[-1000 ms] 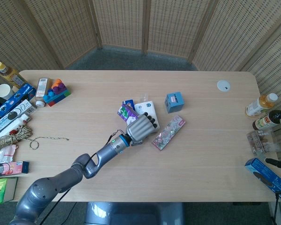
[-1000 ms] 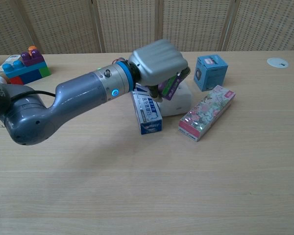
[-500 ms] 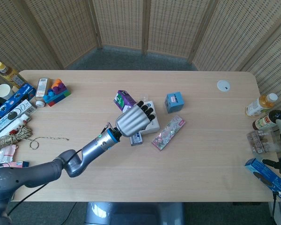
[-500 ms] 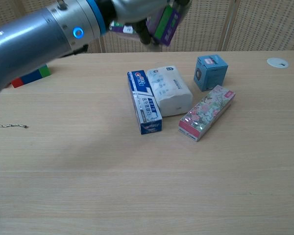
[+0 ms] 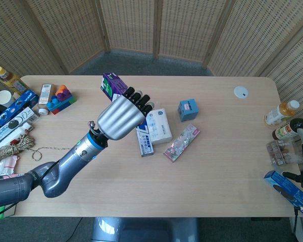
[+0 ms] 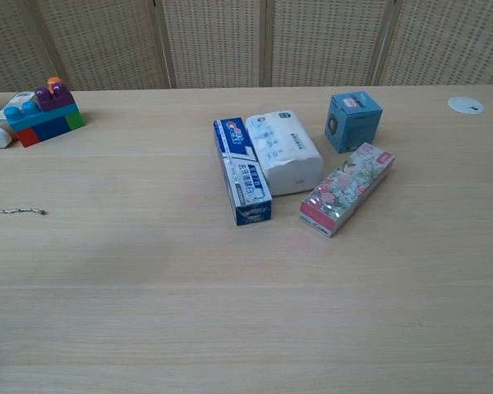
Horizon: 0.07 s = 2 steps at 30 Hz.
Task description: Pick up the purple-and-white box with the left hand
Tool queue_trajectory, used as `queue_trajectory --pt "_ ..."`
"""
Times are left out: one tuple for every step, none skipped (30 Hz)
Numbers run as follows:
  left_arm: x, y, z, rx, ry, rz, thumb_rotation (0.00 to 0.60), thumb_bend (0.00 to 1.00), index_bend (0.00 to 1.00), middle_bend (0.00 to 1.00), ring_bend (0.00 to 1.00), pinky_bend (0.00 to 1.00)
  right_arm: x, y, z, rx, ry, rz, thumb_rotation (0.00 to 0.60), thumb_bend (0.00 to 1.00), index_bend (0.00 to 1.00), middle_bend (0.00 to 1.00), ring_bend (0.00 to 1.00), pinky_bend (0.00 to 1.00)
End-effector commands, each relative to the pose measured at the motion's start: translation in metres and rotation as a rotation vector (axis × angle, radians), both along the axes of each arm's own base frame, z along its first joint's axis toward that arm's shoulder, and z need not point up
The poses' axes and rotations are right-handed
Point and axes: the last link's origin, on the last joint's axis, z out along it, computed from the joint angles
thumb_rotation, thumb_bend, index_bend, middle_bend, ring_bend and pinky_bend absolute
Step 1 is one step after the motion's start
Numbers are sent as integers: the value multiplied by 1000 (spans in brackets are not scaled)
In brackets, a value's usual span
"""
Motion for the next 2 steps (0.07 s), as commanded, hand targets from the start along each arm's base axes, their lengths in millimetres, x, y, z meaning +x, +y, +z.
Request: queue_trajectory --pt "-4 0 -1 0 7 7 600 169 815 806 712 744 0 0 0 -1 -1 0 600 0 0 0 0 0" --pt "-6 1 -2 -2 10 11 600 168 816 806 711 743 0 0 0 -2 -2 -1 600 0 0 0 0 0"
